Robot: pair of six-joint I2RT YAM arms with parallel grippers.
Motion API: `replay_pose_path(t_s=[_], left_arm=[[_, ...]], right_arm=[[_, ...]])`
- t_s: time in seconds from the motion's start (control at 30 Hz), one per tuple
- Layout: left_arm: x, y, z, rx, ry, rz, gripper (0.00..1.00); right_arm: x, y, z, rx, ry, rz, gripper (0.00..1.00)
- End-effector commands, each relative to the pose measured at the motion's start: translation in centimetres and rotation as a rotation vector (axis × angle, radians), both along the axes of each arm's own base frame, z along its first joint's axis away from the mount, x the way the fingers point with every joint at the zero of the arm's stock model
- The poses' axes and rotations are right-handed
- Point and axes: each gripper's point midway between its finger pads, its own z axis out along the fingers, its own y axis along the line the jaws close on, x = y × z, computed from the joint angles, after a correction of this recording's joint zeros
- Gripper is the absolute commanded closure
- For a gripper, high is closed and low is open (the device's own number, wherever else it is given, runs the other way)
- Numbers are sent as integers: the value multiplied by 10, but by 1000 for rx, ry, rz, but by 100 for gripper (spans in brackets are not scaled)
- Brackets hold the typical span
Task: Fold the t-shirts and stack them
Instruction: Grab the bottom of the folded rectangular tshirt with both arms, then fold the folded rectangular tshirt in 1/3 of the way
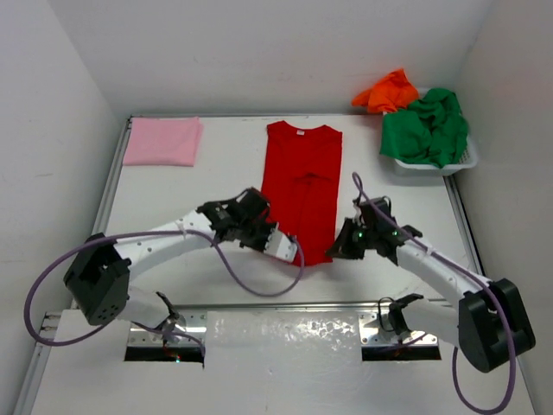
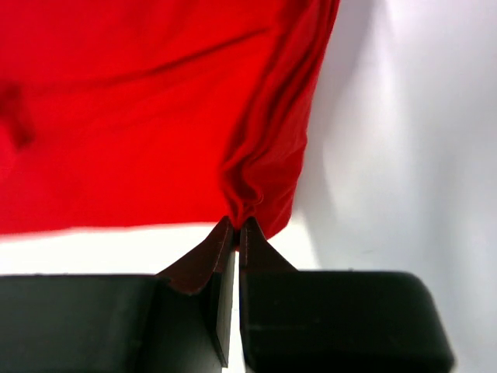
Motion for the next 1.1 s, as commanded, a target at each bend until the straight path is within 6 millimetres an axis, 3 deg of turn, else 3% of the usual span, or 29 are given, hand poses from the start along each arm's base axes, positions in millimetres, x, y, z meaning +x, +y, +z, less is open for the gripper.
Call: replay_pose_path(t_s=[0.0, 0.03, 0.07, 0.13, 0.17, 0.2, 0.23, 0.27, 0.3, 0.37, 0.47, 0.53, 0.7, 1.07], left_arm=[[23, -1, 14, -42, 83, 116, 100], [36, 4, 16, -44, 96, 161, 100], [53, -5, 34, -87, 93, 192, 100], [88, -9, 49, -114, 135, 272, 100], [101, 0, 34, -76, 194, 321, 100], [112, -2, 38, -89, 207, 338, 100], [131, -9, 56, -130, 183, 360, 100], [139, -8, 47, -120, 210, 381, 100], [149, -6, 49, -134, 212, 399, 100], [164, -7, 50, -150, 193, 404, 100], [185, -5, 49, -165, 147, 424, 100], [194, -2, 48, -164, 134, 440, 100], [221, 1, 40, -174, 99, 488, 100], [262, -7, 27, -255, 36, 533, 100]], right_arm=[[48, -7, 31, -40, -130, 6, 100], [63, -7, 45, -43, -162, 2, 100], [74, -12, 42, -56, -149, -16, 100], [103, -18, 57, -65, -195, -41, 100], [119, -20, 62, -77, -205, -45, 100], [128, -23, 64, -89, -212, -52, 100], [137, -28, 66, -103, -223, -68, 100], [145, -31, 61, -124, -220, -73, 100], [158, -31, 70, -127, -251, -78, 100], [171, -34, 63, -151, -236, -79, 100], [193, -38, 67, -169, -243, -85, 100], [201, -42, 55, -182, -210, -92, 100], [221, -47, 49, -198, -197, -106, 100], [239, -57, 25, -232, -143, -143, 100]])
